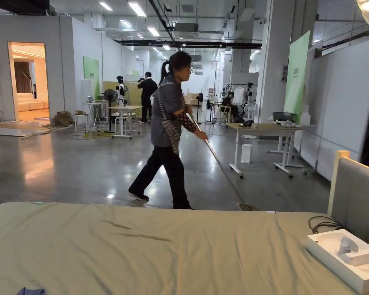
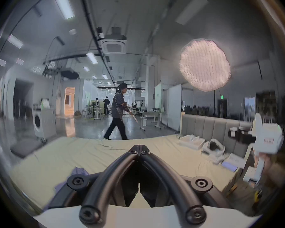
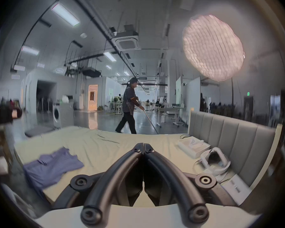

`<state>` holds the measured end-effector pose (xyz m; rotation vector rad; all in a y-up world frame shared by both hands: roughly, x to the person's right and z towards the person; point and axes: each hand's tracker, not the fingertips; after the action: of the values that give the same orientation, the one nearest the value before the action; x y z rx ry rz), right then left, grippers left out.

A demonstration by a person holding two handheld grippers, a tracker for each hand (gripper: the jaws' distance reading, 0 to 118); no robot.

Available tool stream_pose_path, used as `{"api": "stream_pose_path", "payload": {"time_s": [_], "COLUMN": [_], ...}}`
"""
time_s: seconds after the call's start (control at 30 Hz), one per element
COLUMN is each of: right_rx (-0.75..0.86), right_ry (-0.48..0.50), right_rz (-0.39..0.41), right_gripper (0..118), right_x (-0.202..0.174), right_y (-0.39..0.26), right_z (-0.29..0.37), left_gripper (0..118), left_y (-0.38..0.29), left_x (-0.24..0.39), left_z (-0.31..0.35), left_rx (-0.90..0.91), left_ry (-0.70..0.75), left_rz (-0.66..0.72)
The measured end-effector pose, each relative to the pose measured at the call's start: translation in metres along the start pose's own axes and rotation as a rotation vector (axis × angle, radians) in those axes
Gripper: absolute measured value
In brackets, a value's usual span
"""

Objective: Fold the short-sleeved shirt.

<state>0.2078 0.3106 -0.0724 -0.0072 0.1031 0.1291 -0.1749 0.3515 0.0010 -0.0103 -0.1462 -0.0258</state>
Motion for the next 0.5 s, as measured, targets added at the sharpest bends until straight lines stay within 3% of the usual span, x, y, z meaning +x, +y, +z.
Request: {"api": "stream_pose_path", "payload": {"time_s": [0.07, 0.17, 0.27, 0.5], "right_rx": [0.015, 0.011, 0.003, -0.024], "right_ry": [0.01, 0.061, 0.066, 0.081], "right_rz": [0.046, -0.009, -0.016, -0.069], "right_gripper": [0, 0, 0, 0], "right_x": [-0.01, -0.013, -0.017, -0.006], "right_y": [0.004, 0.006, 0.006, 0.001], "right_z": [0.0, 0.001, 0.003, 0.006], "left_gripper": [1, 1, 1, 1], "left_y": [0.002, 0.002, 0.001, 0.0], "left_x": [0.012, 0.012, 0.008, -0.009], "left_z": [0.002, 0.002, 0.005, 0.008], "left_rx": [0.006, 0.011, 0.01, -0.027], "left_ry": [0.02, -0.022, -0.051, 0.017], "left_rz": [-0.056, -0.021, 0.005, 0.018]}}
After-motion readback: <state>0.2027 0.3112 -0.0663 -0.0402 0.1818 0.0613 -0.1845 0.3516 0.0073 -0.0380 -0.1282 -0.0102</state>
